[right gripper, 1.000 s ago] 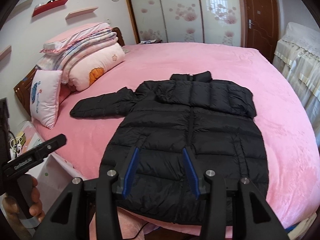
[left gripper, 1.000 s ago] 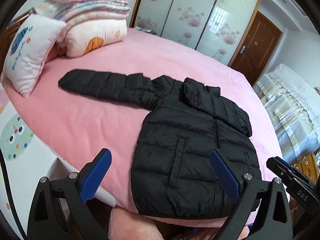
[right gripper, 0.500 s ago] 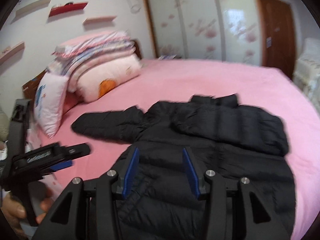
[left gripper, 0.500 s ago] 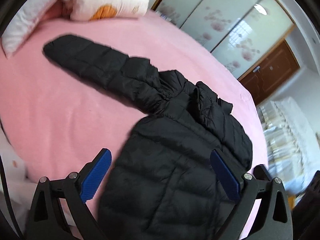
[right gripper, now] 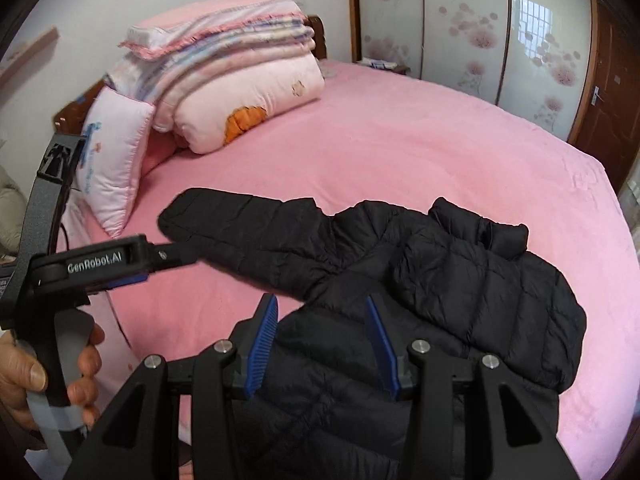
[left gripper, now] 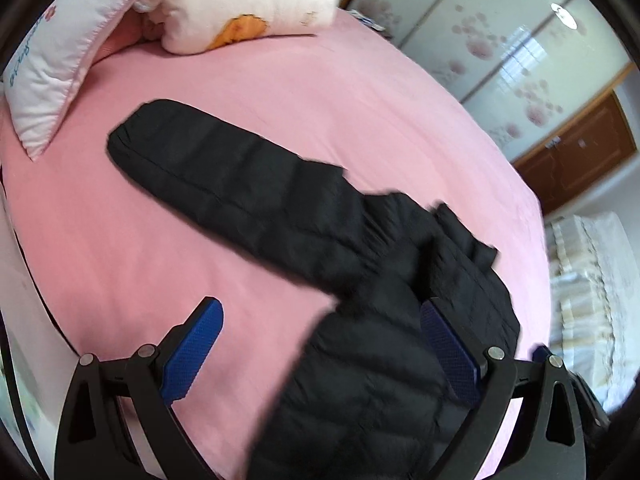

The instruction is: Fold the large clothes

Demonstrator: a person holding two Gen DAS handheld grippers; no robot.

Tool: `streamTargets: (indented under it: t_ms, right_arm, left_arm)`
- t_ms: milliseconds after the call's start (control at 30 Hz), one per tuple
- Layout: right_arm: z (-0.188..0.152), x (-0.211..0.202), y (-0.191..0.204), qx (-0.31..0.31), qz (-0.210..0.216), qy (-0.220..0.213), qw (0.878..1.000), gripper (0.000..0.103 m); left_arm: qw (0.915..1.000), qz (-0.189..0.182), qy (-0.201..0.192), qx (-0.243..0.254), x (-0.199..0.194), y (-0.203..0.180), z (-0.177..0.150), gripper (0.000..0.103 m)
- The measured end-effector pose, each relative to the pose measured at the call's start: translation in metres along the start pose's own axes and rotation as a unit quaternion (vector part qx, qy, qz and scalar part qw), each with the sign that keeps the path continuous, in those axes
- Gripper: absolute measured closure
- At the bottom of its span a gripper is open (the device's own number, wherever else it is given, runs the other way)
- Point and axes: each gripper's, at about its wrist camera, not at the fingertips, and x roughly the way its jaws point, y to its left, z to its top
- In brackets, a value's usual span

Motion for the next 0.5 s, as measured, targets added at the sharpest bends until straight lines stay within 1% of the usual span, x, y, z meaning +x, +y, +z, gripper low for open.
streamTargets:
  t_ms: [67, 100, 167, 233, 267, 333, 367, 433, 500]
  right_arm:
    - [0.014, 0.015, 0.006, 0.008, -0.001, 0.014, 1.000, 0.057]
    - [0.022, 0.024, 0.009, 0.014, 0.000, 0.025, 1.000, 0.057]
    - [0.033, 0.039, 0.017, 0.028, 0.008, 0.040, 0.999, 0.058]
    - [0.043, 0.051, 0.028, 0.039, 0.015, 0.048, 0.998, 0.058]
    - [0.047, 0.057, 0.033, 0.039, 0.015, 0.055, 0.998, 0.058]
    - [0.055, 0.070, 0.044, 0.032, 0.018, 0.069, 0.997, 0.058]
    - [0.058, 0.075, 0.050, 0.027, 0.017, 0.075, 0.997, 0.058]
    - [0.064, 0.085, 0.058, 0.020, 0.014, 0.082, 0.996, 0.058]
    - [0.069, 0.094, 0.063, 0.020, 0.006, 0.092, 0.996, 0.058]
  left_arm:
    - [0.9998, 0.011, 0.004, -0.018, 0.015, 0.024, 0.021, 0.004]
    - [0.9989, 0.028, 0.009, -0.036, 0.029, 0.042, 0.035, 0.004]
    - [0.9972, 0.035, 0.016, -0.065, 0.050, 0.069, 0.054, 0.005]
    - [0.9934, 0.056, 0.013, -0.099, 0.072, 0.103, 0.075, 0.005]
    - [0.9917, 0.060, 0.011, -0.113, 0.081, 0.118, 0.083, 0.005]
    - [0.9859, 0.079, 0.013, -0.147, 0.102, 0.151, 0.099, 0.005]
    - [0.9840, 0.082, 0.013, -0.158, 0.111, 0.164, 0.104, 0.005]
    - [0.9778, 0.096, 0.023, -0.185, 0.132, 0.189, 0.117, 0.005]
    - [0.9737, 0.095, 0.036, -0.204, 0.152, 0.208, 0.126, 0.005]
